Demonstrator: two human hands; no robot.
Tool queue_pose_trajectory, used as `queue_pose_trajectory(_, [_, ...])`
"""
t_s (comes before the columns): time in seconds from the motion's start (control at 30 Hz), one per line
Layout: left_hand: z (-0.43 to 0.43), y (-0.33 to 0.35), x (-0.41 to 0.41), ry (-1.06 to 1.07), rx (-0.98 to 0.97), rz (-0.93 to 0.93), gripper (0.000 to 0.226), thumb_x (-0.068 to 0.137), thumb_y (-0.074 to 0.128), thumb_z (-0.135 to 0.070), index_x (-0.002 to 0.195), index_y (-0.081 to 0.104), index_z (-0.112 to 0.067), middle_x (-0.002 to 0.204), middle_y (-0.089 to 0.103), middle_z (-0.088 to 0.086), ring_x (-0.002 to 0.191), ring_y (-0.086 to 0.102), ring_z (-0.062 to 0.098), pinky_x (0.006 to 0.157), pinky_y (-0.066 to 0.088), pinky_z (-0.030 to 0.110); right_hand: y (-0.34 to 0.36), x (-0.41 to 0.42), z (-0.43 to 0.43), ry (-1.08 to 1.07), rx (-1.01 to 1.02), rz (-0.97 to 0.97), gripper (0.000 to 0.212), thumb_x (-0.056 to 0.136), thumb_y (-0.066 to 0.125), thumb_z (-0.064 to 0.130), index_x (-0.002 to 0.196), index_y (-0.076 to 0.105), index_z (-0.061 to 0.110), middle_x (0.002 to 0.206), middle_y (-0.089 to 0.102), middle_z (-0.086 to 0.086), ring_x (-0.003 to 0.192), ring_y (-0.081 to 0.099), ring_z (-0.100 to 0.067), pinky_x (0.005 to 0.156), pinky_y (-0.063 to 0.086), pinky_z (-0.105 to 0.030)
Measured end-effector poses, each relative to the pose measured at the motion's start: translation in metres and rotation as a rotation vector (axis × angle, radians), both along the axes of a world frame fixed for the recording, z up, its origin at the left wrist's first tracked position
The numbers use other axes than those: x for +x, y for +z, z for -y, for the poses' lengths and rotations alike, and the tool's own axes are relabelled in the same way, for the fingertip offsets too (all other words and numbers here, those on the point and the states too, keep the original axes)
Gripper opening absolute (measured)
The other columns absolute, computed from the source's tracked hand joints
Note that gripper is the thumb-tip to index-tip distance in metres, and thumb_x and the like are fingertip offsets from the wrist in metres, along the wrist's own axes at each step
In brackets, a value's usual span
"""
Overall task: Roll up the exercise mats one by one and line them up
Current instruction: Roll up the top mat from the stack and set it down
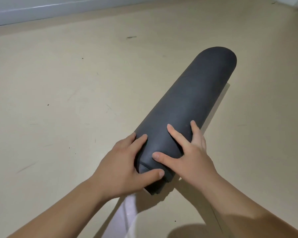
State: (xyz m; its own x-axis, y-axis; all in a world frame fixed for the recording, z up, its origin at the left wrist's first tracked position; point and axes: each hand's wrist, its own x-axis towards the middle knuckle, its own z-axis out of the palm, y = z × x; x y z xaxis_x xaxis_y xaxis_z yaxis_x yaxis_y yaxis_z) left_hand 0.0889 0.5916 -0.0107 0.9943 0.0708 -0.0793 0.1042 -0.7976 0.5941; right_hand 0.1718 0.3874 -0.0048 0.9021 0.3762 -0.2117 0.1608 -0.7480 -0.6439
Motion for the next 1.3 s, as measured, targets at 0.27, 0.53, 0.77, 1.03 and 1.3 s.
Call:
queue_pose_trajectory(0.27, [-0.022, -0.030, -0.002, 0.118, -0.013, -0.034, 0.128, 0.059, 0.065, -0.094, 0.165, 0.015, -0.043, 0.169, 0.020, -0.023, 0.153, 0.026, 0.002, 0.118, 0.040, 0.036, 0.008, 0.038, -0.022, 0.186, -0.271, 0.140, 0.084, 0.074, 0.049, 0.093, 0.149, 0.019, 0.070, 0.159, 0.011, 0.009, 0.148, 0.005, -0.018, 0.106, 0.044, -0.045])
queue_pose_trajectory(0.53, [-0.012, -0.061, -0.012, 0.177, 0.133, 0.012, 0.128, 0.057, 0.062, -0.097, 0.165, 0.015, -0.046, 0.174, 0.016, -0.005, 0.158, 0.021, 0.016, 0.117, 0.041, 0.041, -0.033, 0.015, -0.027, 0.155, -0.420, 0.265, 0.088, 0.079, 0.038, 0.094, 0.155, 0.007, 0.062, 0.166, 0.001, -0.007, 0.149, 0.009, -0.033, 0.103, 0.049, -0.052])
queue_pose_trajectory(0.77, [-0.002, -0.050, -0.013, 0.101, 0.208, -0.097, 0.130, 0.063, 0.050, -0.101, 0.164, -0.009, -0.045, 0.175, -0.011, -0.003, 0.161, -0.004, 0.018, 0.131, 0.014, 0.038, -0.022, 0.018, -0.009, 0.203, -0.330, 0.097, 0.083, 0.086, 0.047, 0.084, 0.153, 0.000, 0.068, 0.170, -0.014, 0.004, 0.153, -0.009, -0.026, 0.112, 0.045, -0.050])
queue_pose_trajectory(1.03, [0.016, -0.006, -0.007, 0.079, 0.190, 0.090, 0.106, 0.078, 0.052, -0.088, 0.160, 0.031, -0.025, 0.170, 0.023, 0.004, 0.155, 0.022, 0.024, 0.125, 0.024, 0.039, 0.001, 0.013, 0.012, 0.182, -0.125, 0.116, 0.077, 0.096, 0.060, 0.060, 0.158, 0.013, 0.059, 0.172, -0.005, 0.011, 0.158, -0.004, -0.014, 0.120, 0.032, -0.044])
queue_pose_trajectory(1.3, [0.026, -0.012, 0.003, 0.114, 0.248, -0.040, 0.097, 0.077, 0.053, -0.085, 0.153, 0.030, -0.030, 0.145, 0.043, -0.010, 0.135, 0.040, 0.019, 0.100, 0.048, 0.036, -0.014, 0.001, 0.026, -0.004, 0.008, -0.024, 0.078, 0.090, 0.071, 0.059, 0.154, 0.029, 0.058, 0.173, 0.002, 0.011, 0.157, 0.019, -0.015, 0.113, 0.040, -0.037])
